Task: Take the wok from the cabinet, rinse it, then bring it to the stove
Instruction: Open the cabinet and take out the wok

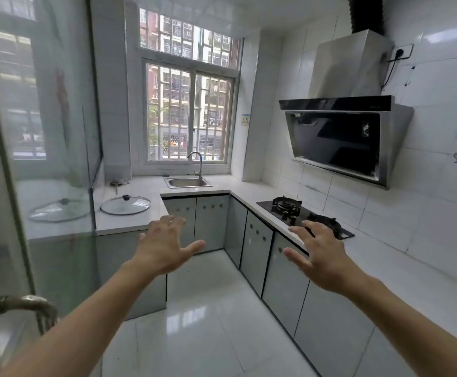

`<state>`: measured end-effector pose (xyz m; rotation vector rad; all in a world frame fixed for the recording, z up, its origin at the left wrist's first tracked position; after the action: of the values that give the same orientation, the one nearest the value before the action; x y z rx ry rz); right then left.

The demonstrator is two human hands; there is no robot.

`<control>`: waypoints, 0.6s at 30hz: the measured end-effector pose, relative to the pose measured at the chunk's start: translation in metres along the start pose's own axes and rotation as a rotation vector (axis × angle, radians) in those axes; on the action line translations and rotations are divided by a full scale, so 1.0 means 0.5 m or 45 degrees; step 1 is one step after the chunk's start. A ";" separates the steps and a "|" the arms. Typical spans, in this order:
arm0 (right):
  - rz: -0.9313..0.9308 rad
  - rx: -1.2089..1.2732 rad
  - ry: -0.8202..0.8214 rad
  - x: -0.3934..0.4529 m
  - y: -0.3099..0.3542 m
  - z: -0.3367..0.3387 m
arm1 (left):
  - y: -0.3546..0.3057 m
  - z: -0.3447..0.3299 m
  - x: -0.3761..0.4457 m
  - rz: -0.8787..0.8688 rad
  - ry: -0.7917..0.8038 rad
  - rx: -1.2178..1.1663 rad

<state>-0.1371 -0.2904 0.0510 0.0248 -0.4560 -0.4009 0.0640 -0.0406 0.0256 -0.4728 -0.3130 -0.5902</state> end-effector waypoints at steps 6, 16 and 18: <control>0.002 0.014 0.005 0.072 -0.038 -0.068 | -0.014 -0.058 0.072 -0.018 -0.011 0.031; 0.084 0.120 0.000 0.327 -0.160 -0.236 | -0.080 -0.207 0.280 -0.112 -0.029 0.419; 0.109 0.137 0.011 0.384 -0.184 -0.265 | -0.095 -0.235 0.330 -0.113 -0.013 0.439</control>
<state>0.0439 -0.4570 0.0028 0.1105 -0.4684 -0.2920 0.1833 -0.2103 0.0096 -0.1305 -0.4376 -0.6055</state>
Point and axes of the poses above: each hand's wrist, its own x-axis towards the middle knuckle, its own z-axis out of the back of the hand, y = z × x, the point moved 8 cm from there along x, towards the middle knuckle, and after that the axes turned 6 degrees about -y, right-handed, at the moved point
